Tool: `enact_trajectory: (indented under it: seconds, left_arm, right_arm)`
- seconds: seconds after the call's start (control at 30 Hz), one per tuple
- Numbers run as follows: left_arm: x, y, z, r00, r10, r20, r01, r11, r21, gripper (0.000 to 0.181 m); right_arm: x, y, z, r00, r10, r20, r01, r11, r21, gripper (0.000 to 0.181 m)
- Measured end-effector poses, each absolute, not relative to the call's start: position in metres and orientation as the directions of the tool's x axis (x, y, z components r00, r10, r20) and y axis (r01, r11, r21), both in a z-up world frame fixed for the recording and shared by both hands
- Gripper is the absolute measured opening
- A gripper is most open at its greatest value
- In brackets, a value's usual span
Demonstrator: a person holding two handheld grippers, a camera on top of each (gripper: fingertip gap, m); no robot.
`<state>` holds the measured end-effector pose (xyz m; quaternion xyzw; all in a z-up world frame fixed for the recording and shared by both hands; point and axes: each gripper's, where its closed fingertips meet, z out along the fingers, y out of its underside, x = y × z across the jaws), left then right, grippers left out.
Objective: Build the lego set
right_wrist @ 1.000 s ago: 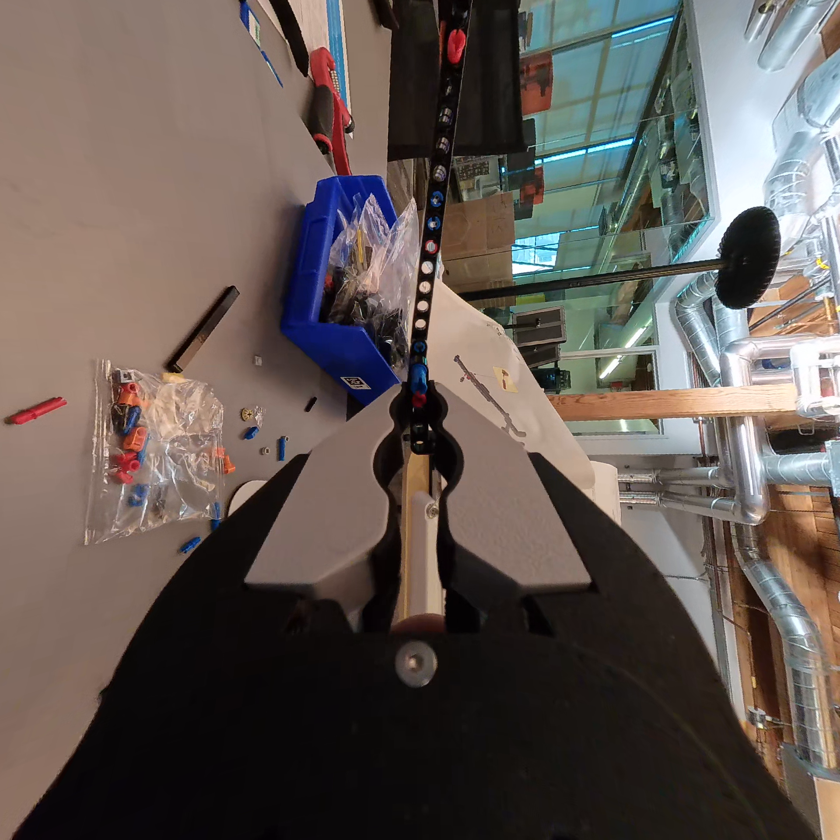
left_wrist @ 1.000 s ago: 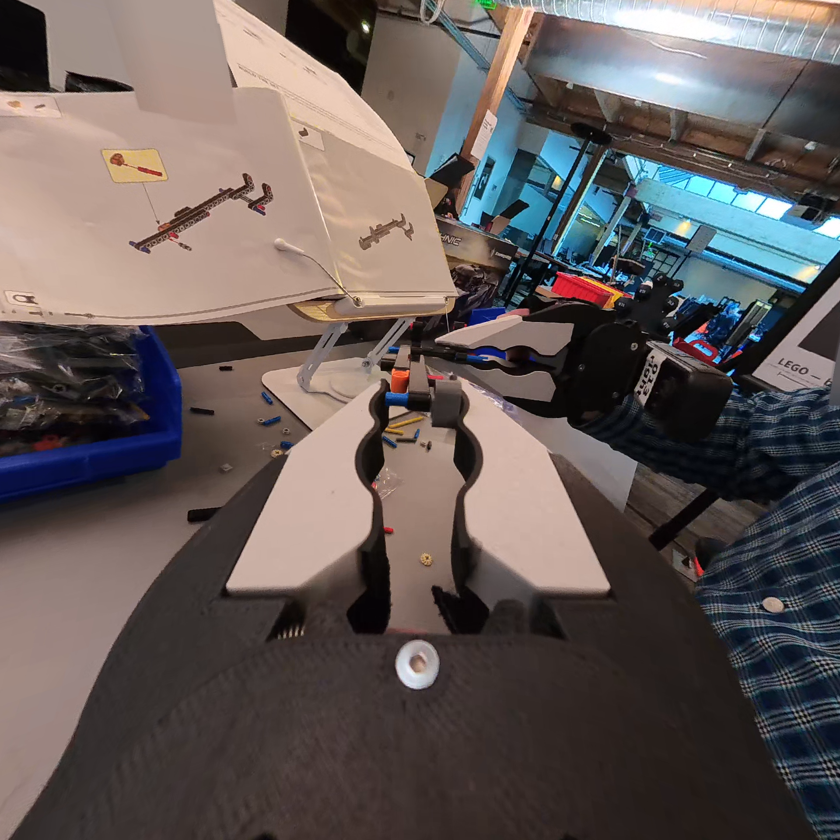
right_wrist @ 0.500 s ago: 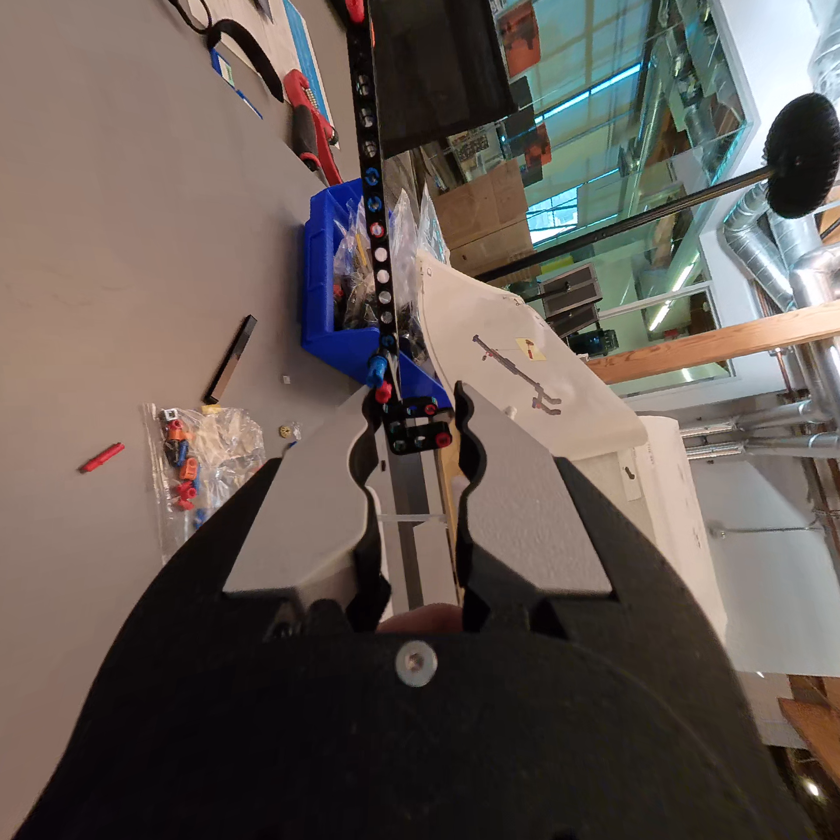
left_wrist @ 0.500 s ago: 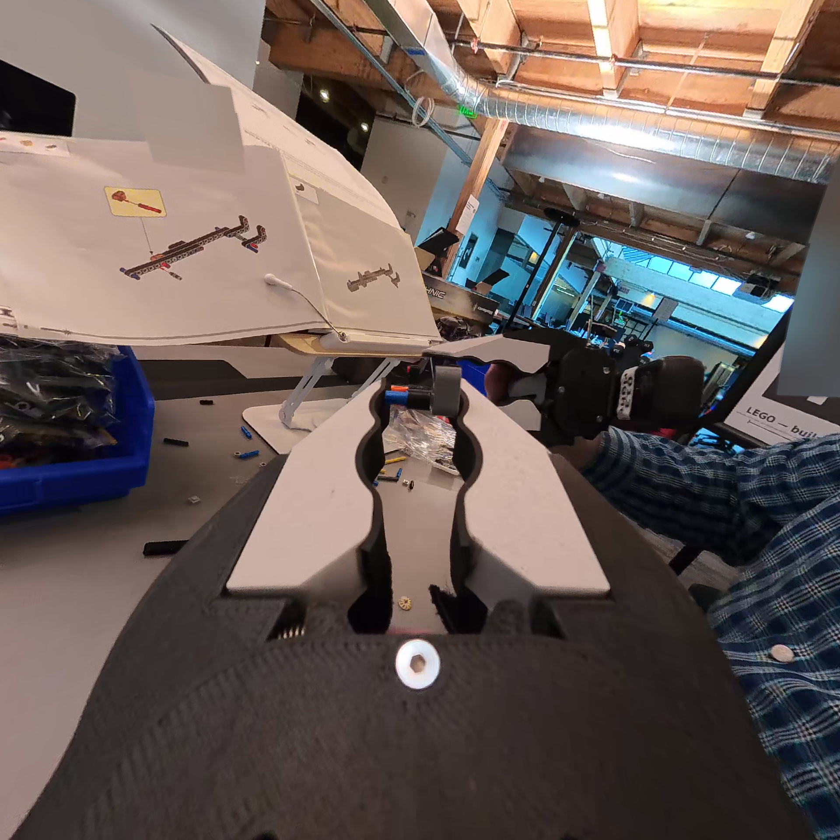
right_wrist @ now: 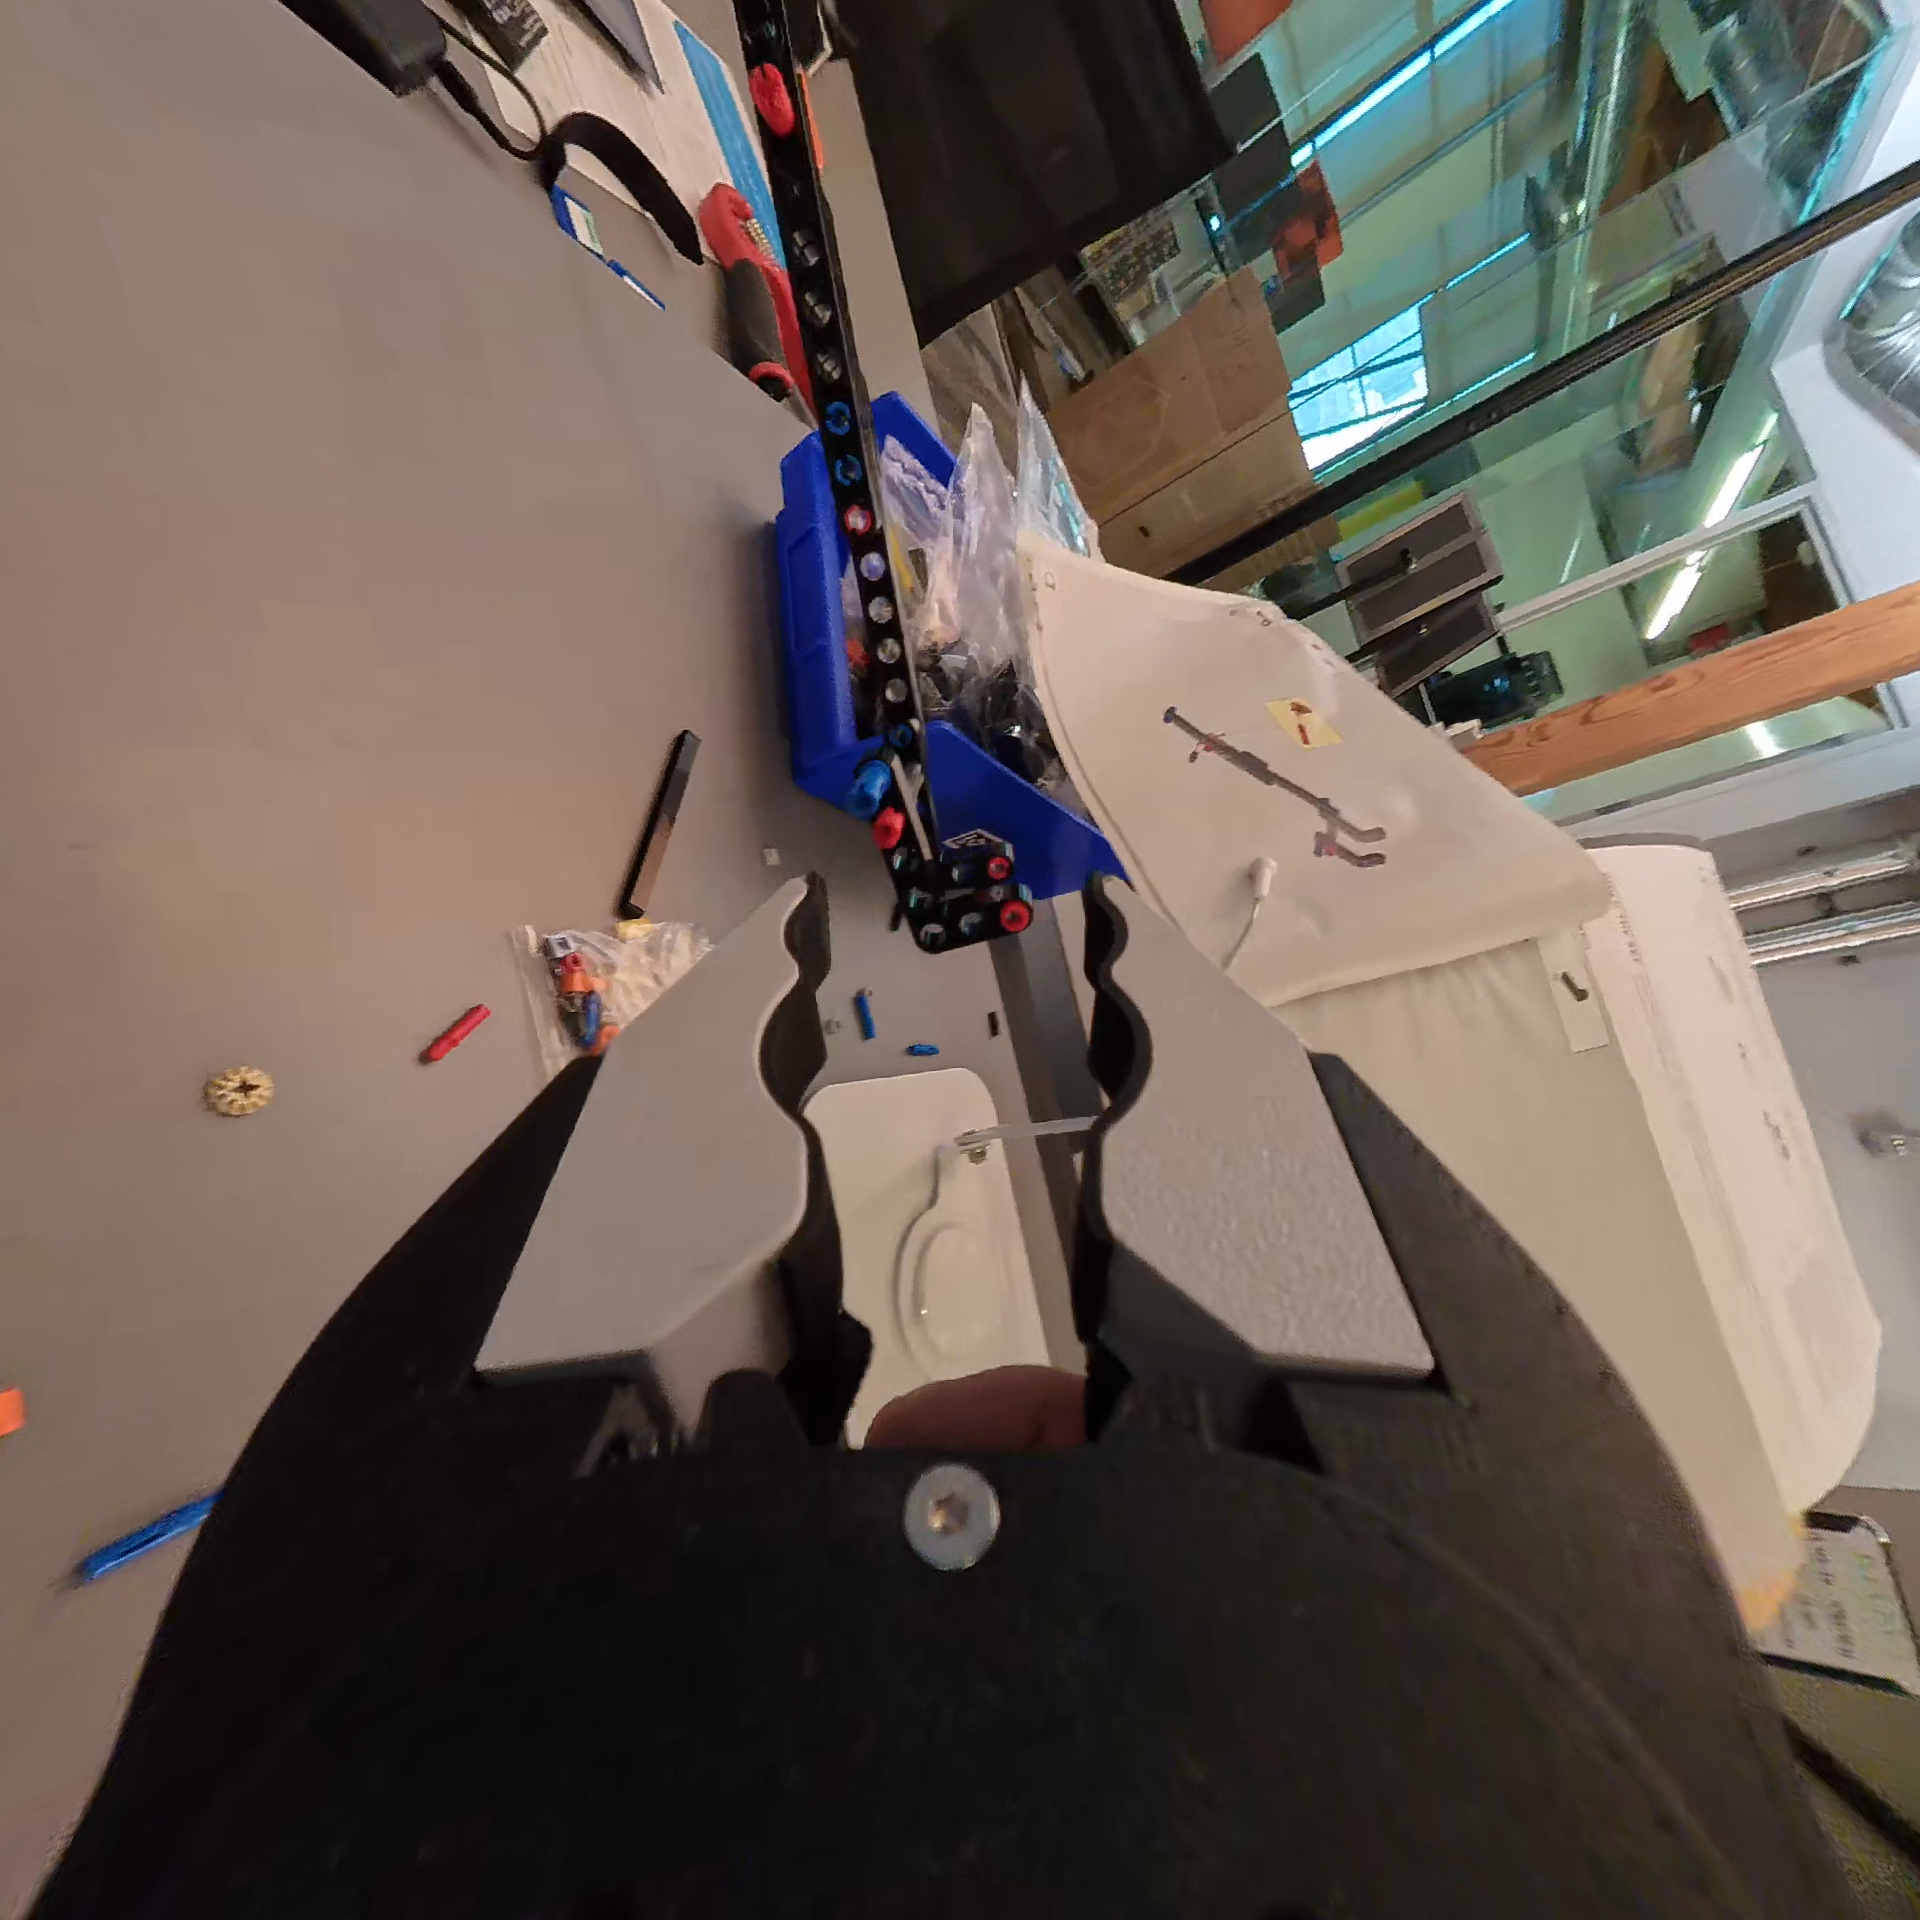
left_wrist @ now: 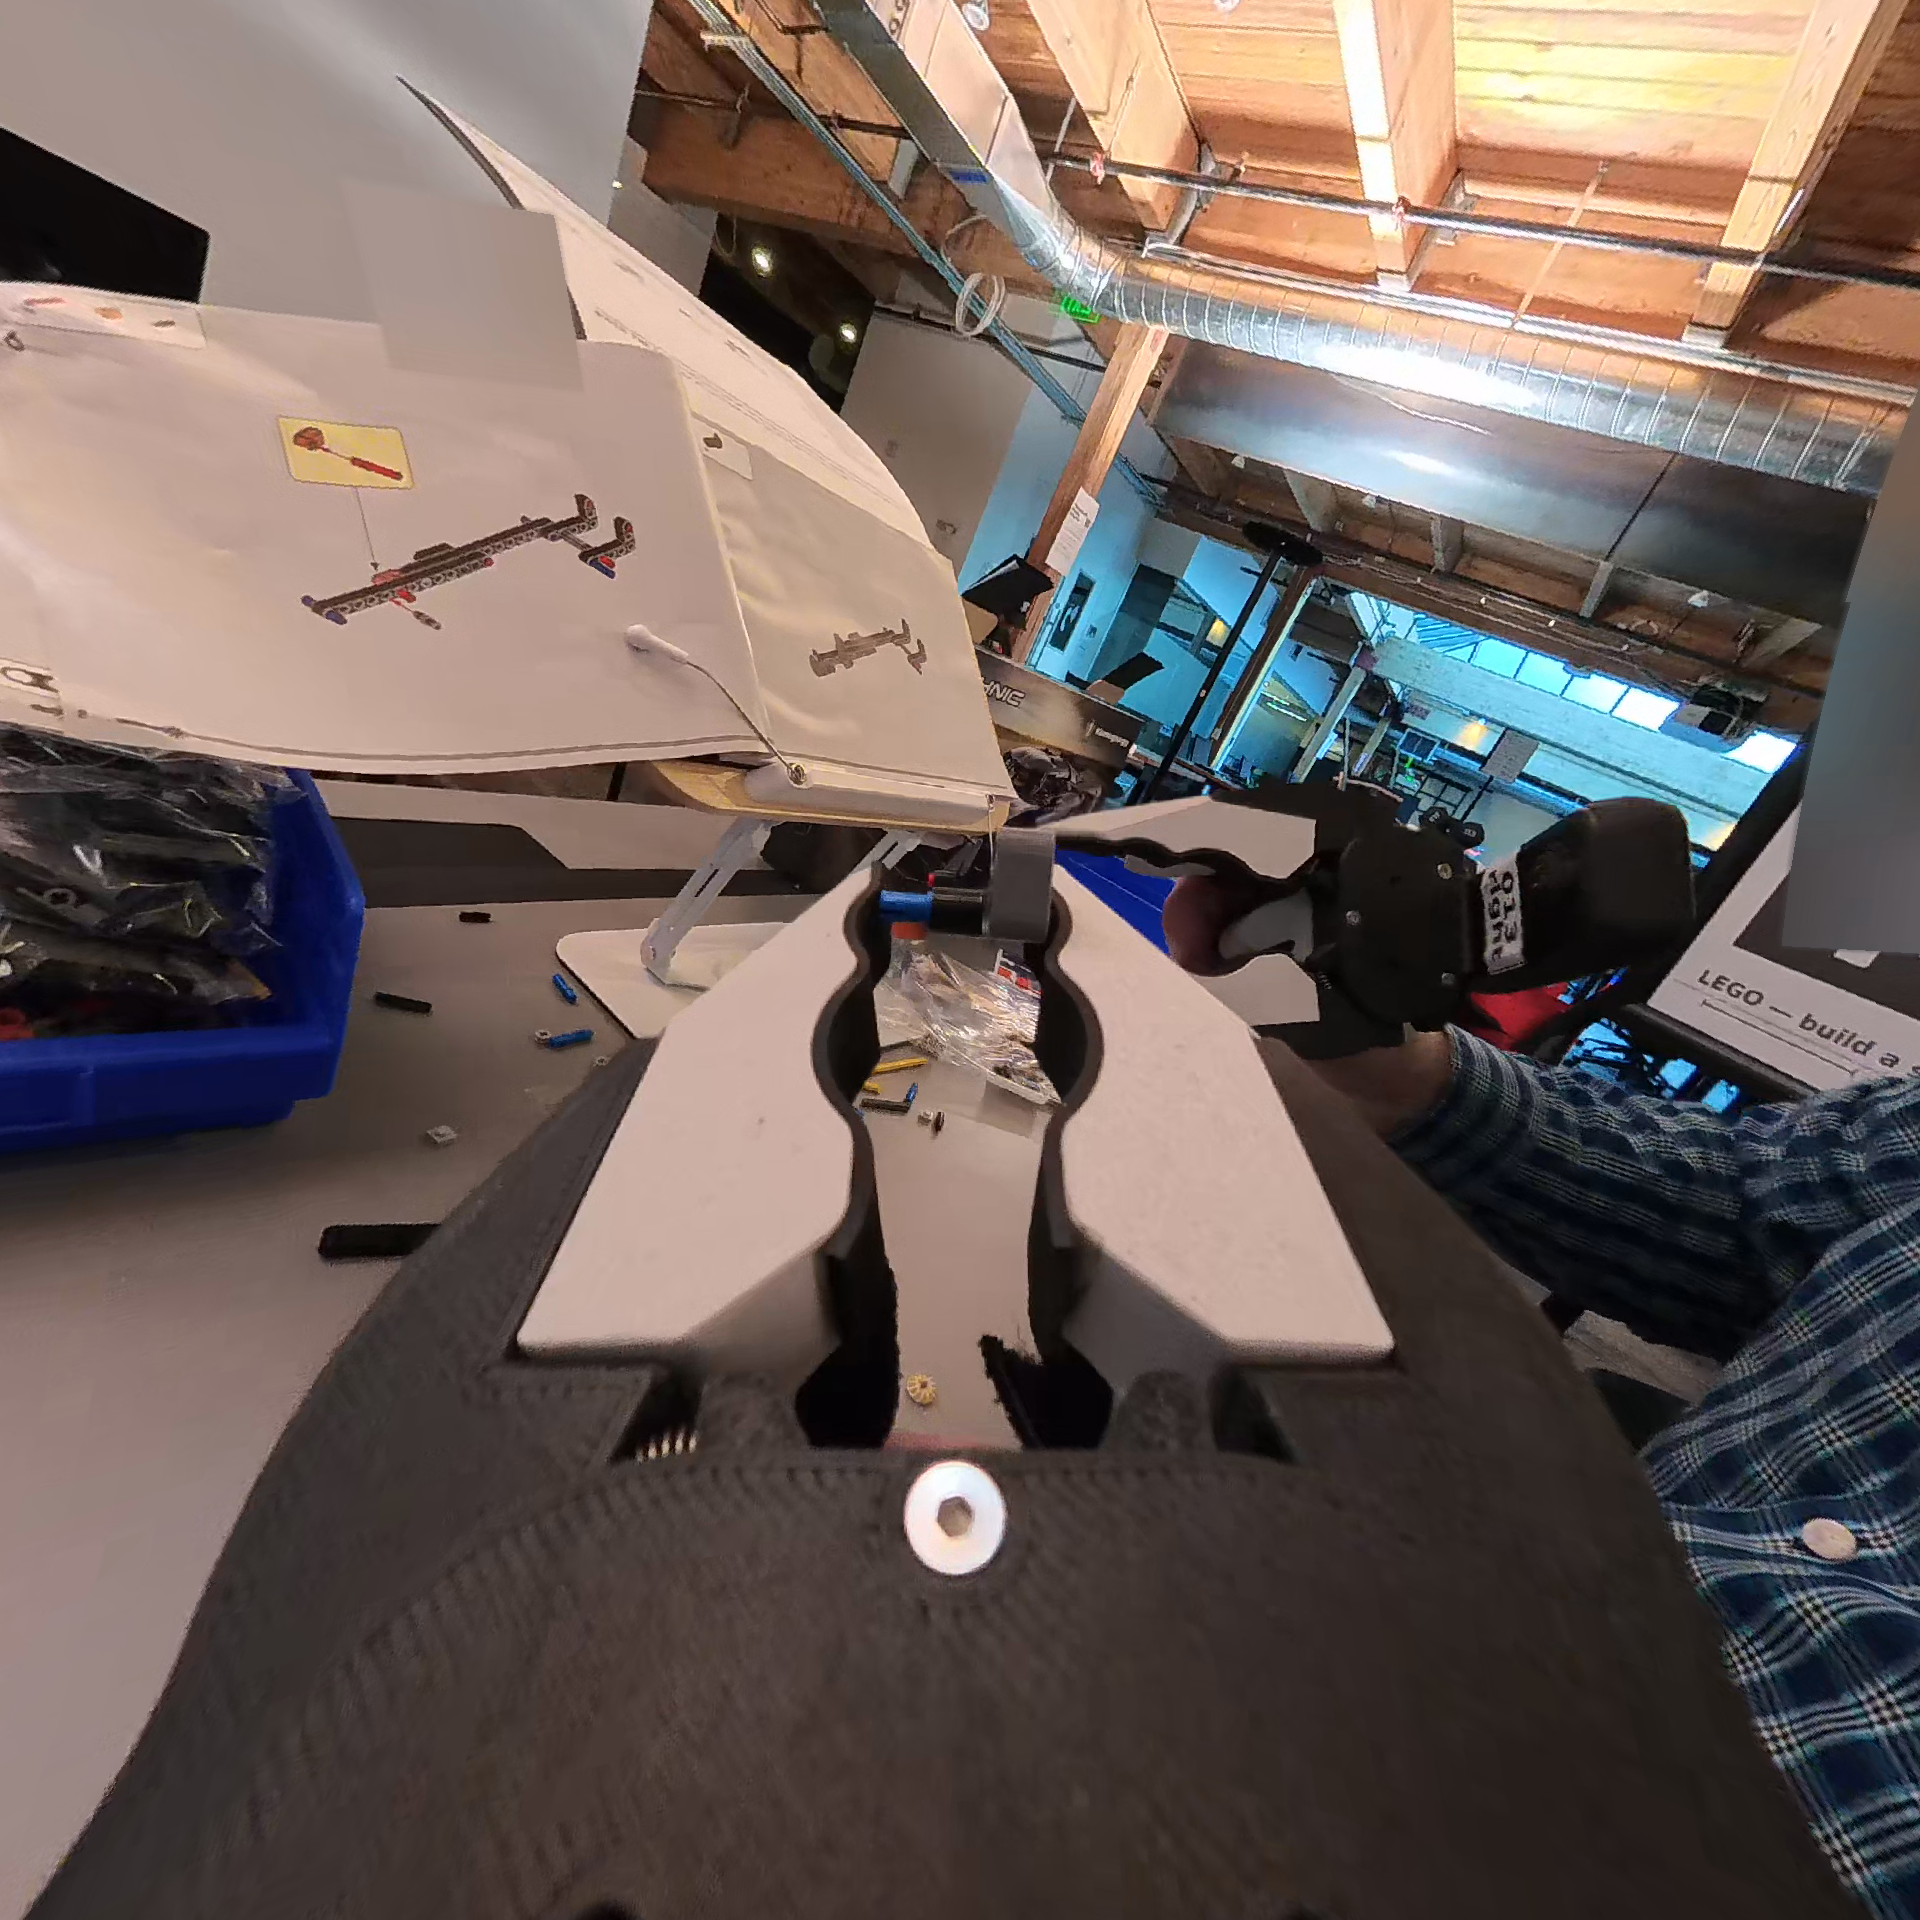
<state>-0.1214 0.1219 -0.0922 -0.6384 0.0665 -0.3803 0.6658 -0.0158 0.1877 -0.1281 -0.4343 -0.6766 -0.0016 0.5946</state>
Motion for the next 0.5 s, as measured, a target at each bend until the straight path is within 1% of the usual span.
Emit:
enact_trajectory:
  seconds: [0.1,0.17,0.27,0.3,0.33,0.37,0.4,0.43,0.47,0.5]
  left_arm:
    - [-0.121,0.118,-0.097,0.708,-0.583,0.399,0.416,-0.112,-0.902,0.023]
    - [-0.123,0.116,-0.100,0.717,-0.572,0.399,0.413,-0.113,-0.904,0.023]
    - [-0.127,0.113,-0.100,0.730,-0.554,0.400,0.421,-0.097,-0.902,0.023]
    - [-0.127,0.112,-0.099,0.729,-0.556,0.399,0.424,-0.090,-0.901,0.023]
    - [-0.127,0.112,-0.097,0.734,-0.552,0.397,0.426,-0.081,-0.901,0.023]
    - [-0.127,0.112,-0.094,0.739,-0.549,0.390,0.425,-0.069,-0.902,0.023]
    - [-0.124,0.111,-0.091,0.739,-0.557,0.379,0.420,-0.060,-0.906,0.023]
    - [-0.120,0.110,-0.088,0.744,-0.560,0.364,0.408,-0.052,-0.912,0.024]
    - [-0.117,0.109,-0.086,0.756,-0.559,0.341,0.387,-0.038,-0.921,0.024]
    - [-0.112,0.107,-0.083,0.765,-0.563,0.314,0.364,-0.025,-0.931,0.024]
  right_arm:
    - [-0.014,0.179,-0.133,0.089,0.619,0.781,0.587,0.601,-0.543,0.050]
    - [-0.014,0.167,-0.128,0.125,0.666,0.736,0.548,0.572,-0.611,0.046]
    - [-0.014,0.142,-0.116,0.176,0.753,0.634,0.463,0.505,-0.729,0.025]
    - [-0.015,0.129,-0.113,0.166,0.810,0.563,0.415,0.461,-0.785,0.018]
    - [-0.017,0.116,-0.111,0.163,0.880,0.447,0.359,0.369,-0.857,0.010]
    - [-0.019,0.106,-0.110,0.163,0.943,0.289,0.291,0.234,-0.928,0.008]
    - [-0.023,0.097,-0.112,0.142,0.985,0.101,0.221,0.068,-0.973,0.008]
    - [-0.027,0.089,-0.116,0.104,0.990,-0.098,0.159,-0.114,-0.981,0.011]
    - [-0.032,0.085,-0.121,0.064,0.953,-0.297,0.108,-0.302,-0.947,0.015]
    - [-0.036,0.085,-0.125,0.011,0.872,-0.489,0.061,-0.488,-0.870,0.021]
